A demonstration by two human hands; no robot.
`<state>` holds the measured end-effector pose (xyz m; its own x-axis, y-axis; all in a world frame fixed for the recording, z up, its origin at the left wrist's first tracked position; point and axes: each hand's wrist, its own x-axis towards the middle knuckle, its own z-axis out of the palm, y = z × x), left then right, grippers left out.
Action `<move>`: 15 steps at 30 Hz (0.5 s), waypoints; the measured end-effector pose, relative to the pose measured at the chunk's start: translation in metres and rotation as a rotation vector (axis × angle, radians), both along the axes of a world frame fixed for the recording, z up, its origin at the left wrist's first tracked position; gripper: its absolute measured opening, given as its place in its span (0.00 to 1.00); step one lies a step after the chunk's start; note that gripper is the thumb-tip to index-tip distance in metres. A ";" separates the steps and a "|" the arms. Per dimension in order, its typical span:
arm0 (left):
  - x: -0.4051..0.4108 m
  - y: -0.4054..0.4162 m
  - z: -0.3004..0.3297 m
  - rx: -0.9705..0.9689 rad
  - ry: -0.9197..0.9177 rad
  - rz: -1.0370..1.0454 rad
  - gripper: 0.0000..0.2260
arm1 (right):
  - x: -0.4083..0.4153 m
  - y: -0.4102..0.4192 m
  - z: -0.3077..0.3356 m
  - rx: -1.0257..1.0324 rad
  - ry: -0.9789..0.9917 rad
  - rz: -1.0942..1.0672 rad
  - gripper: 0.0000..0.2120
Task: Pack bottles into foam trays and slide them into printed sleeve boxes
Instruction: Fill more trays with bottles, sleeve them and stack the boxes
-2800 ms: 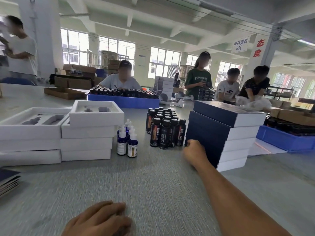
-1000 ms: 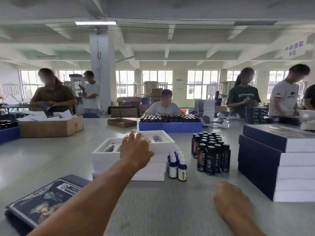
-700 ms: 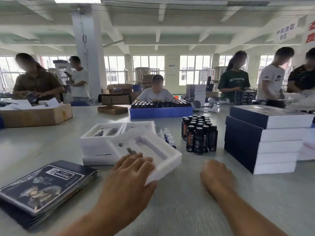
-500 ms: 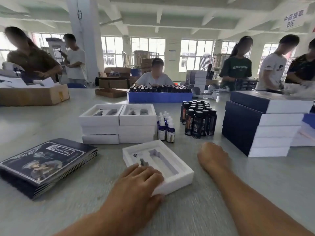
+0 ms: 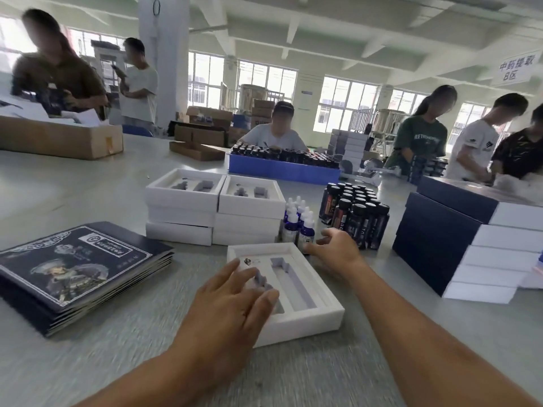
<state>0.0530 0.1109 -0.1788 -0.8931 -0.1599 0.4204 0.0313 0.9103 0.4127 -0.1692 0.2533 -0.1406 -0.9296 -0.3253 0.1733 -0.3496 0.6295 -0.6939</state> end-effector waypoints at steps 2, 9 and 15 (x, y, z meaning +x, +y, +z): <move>-0.001 -0.001 0.003 0.080 0.057 -0.036 0.25 | -0.007 -0.013 0.000 -0.013 -0.035 0.003 0.25; -0.004 -0.008 0.003 0.280 0.128 -0.043 0.13 | -0.005 -0.022 -0.013 0.093 0.065 -0.112 0.10; -0.007 -0.011 0.004 0.284 0.047 0.036 0.16 | 0.018 -0.003 0.002 -0.066 0.115 -0.109 0.10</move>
<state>0.0465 0.0999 -0.1752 -0.8652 -0.3085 0.3954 0.0263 0.7594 0.6501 -0.1515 0.2508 -0.1390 -0.9316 -0.2078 0.2982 -0.3611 0.6222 -0.6946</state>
